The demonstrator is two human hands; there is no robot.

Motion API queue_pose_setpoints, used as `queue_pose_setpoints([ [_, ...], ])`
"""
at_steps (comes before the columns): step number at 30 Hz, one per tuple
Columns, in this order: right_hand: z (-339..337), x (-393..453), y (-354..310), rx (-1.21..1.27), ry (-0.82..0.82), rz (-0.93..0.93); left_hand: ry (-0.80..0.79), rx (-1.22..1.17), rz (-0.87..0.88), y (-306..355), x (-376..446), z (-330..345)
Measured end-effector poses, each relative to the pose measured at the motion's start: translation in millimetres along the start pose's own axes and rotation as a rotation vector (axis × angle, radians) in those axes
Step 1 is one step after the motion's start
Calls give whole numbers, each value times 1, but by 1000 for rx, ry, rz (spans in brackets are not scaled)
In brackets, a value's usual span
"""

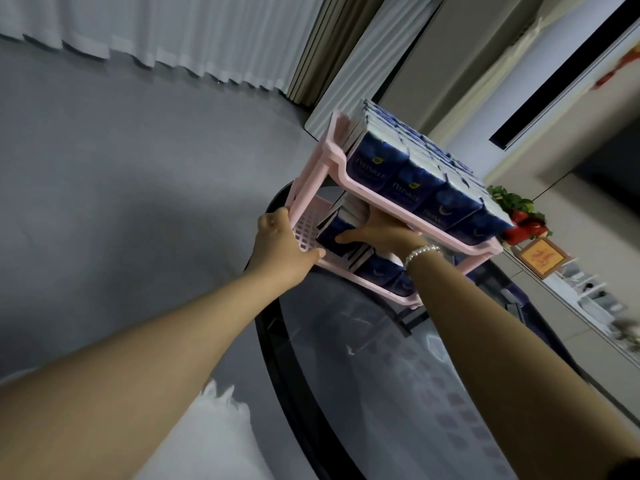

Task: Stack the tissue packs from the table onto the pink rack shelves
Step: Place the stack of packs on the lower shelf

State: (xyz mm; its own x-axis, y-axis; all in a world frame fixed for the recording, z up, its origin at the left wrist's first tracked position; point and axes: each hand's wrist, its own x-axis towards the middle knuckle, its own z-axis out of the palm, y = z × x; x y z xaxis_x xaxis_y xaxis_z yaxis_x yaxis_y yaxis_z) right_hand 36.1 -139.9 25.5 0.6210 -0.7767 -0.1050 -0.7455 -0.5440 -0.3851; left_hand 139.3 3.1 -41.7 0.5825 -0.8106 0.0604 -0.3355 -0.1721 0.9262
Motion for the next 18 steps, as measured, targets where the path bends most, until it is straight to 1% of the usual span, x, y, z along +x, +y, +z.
queue_pose_setpoints([
  [5, 3, 18, 4, -69, 30, -12, 31, 26, -44, 0, 3, 7],
  [9, 3, 29, 7, -87, -37, -42, 44, 9, -79, 2, 5, 11],
  [13, 5, 35, 12, -238, 6, -62, 63, 3, -92, 4, 5, 12],
  [18, 4, 36, 16, -363, -5, -66, 58, -27, -103, 3, 5, 12],
])
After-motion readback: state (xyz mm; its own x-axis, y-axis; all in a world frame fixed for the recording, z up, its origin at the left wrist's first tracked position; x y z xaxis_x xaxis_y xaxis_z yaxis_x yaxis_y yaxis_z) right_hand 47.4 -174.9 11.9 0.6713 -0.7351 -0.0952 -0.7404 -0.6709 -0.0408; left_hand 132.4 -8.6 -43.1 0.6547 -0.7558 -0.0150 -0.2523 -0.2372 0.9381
